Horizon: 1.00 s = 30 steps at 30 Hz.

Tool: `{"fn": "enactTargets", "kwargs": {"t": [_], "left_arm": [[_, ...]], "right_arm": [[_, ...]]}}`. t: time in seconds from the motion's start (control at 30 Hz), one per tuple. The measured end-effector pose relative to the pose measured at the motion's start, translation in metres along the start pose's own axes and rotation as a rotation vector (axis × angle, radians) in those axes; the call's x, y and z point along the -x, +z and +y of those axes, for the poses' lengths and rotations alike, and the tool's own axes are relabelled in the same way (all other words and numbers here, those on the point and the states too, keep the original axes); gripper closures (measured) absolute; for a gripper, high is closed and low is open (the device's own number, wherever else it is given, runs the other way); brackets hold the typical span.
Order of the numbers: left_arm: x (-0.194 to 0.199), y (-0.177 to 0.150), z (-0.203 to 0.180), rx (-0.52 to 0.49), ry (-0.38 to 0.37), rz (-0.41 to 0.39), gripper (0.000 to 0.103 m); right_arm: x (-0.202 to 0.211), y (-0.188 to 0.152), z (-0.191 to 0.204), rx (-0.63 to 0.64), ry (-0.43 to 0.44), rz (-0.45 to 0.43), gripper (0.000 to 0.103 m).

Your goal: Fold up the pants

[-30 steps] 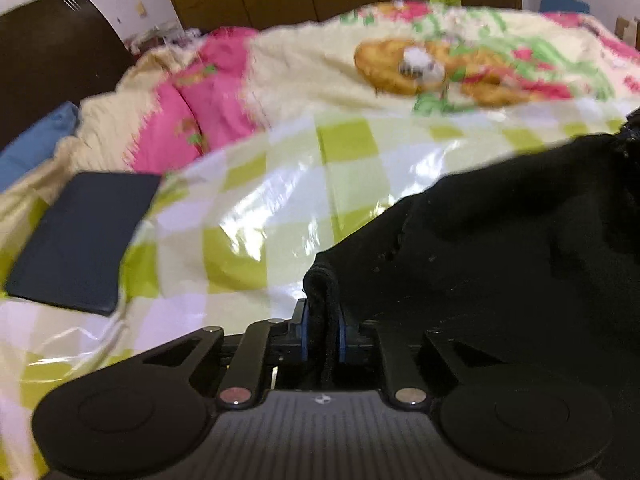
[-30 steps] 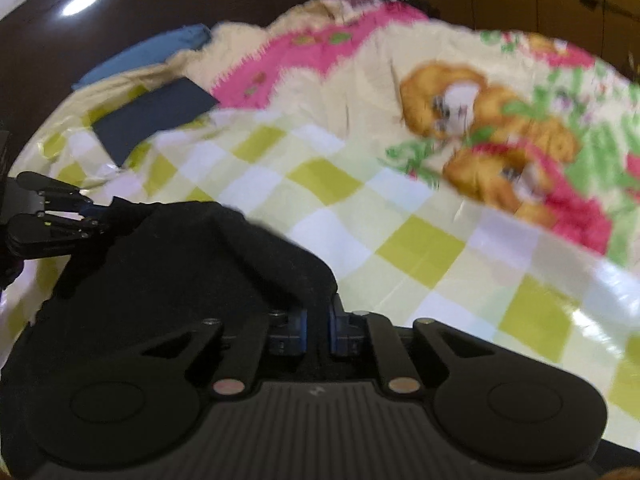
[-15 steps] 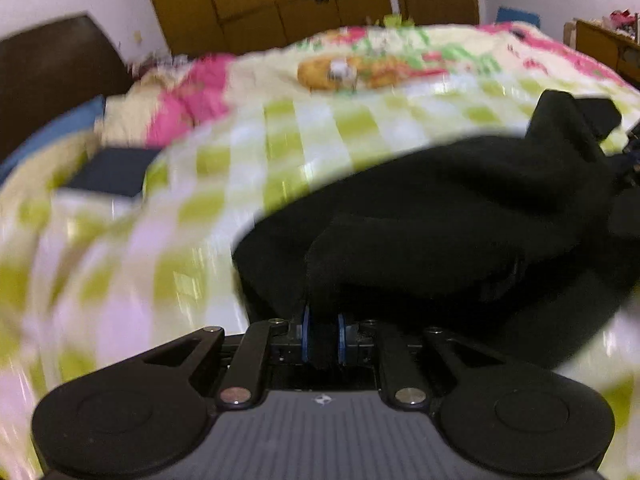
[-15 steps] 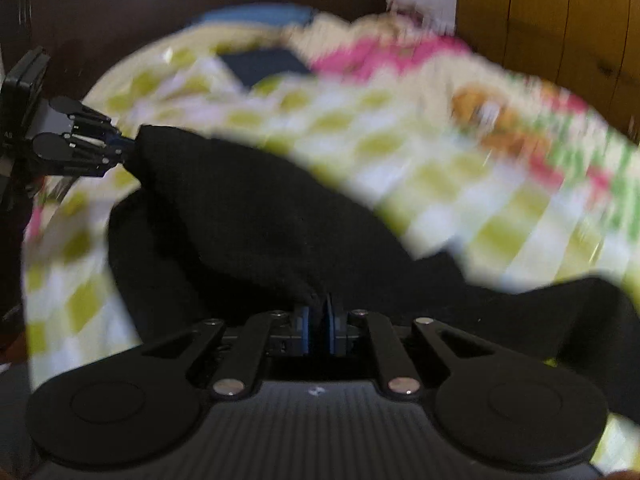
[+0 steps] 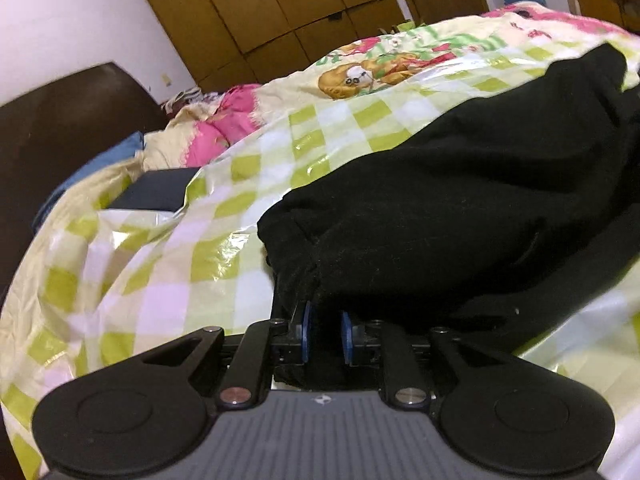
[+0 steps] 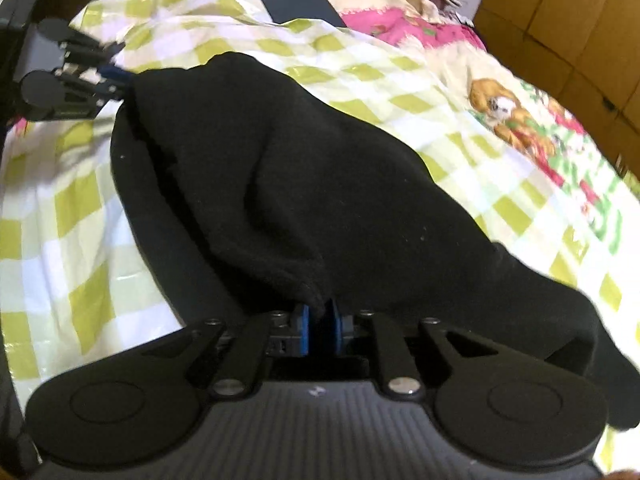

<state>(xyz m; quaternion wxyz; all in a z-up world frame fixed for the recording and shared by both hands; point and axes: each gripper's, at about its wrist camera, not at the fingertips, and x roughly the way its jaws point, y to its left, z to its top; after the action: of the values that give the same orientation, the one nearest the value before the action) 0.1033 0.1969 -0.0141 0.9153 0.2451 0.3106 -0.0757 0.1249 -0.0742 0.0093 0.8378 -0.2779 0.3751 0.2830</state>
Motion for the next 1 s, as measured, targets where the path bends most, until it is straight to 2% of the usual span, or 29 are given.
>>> {"fn": "enactTargets", "kwargs": {"t": [0.03,0.1,0.13,0.3,0.33,0.4,0.47,0.6,0.67,0.7,0.73,0.77,0.8,0.87,1.0], "left_arm": [[0.0,-0.002,-0.002,-0.015,-0.005,-0.002,0.07],[0.001,-0.005,-0.009,-0.064,0.004,-0.01,0.065],[0.0,-0.005,-0.012,-0.089,0.011,-0.012,0.061],[0.008,-0.001,-0.009,-0.143,0.024,-0.044,0.05],[0.01,0.0,-0.008,-0.157,0.025,-0.052,0.044],[0.007,0.003,-0.009,-0.187,0.035,-0.073,0.036],[-0.003,0.008,-0.012,-0.215,0.026,-0.067,0.036],[-0.013,0.01,-0.023,-0.298,0.059,-0.074,0.037],[-0.013,0.01,-0.018,-0.279,0.072,-0.075,0.046],[-0.013,0.011,-0.014,-0.264,0.072,-0.075,0.049],[-0.012,0.012,-0.011,-0.25,0.075,-0.076,0.054],[-0.009,0.012,-0.008,-0.244,0.08,-0.08,0.06],[-0.005,0.012,-0.006,-0.244,0.084,-0.09,0.062],[0.006,0.01,-0.003,-0.24,0.119,-0.121,0.07],[0.023,-0.001,0.009,-0.184,0.126,-0.127,0.07]], "right_arm": [[-0.001,0.0,0.003,0.018,-0.002,-0.006,0.078],[-0.004,0.0,0.01,0.05,0.01,-0.004,0.062],[-0.005,-0.002,0.013,0.063,0.006,-0.004,0.06],[-0.007,0.008,0.017,0.047,0.007,-0.033,0.059],[-0.006,0.011,0.02,0.051,0.019,-0.047,0.058],[-0.005,0.019,0.028,0.057,0.043,-0.093,0.053],[-0.012,0.028,0.04,0.073,0.071,-0.117,0.047],[-0.027,0.053,0.068,0.111,0.114,-0.176,0.047],[-0.038,0.066,0.08,0.127,0.097,-0.181,0.05],[-0.045,0.074,0.082,0.116,0.101,-0.175,0.056],[-0.052,0.079,0.081,0.09,0.114,-0.166,0.065],[-0.057,0.086,0.079,0.052,0.138,-0.144,0.086],[-0.058,0.091,0.076,0.013,0.156,-0.134,0.095],[-0.047,0.097,0.074,-0.018,0.169,-0.16,0.097],[-0.025,0.097,0.084,-0.031,0.206,-0.193,0.097]]}}
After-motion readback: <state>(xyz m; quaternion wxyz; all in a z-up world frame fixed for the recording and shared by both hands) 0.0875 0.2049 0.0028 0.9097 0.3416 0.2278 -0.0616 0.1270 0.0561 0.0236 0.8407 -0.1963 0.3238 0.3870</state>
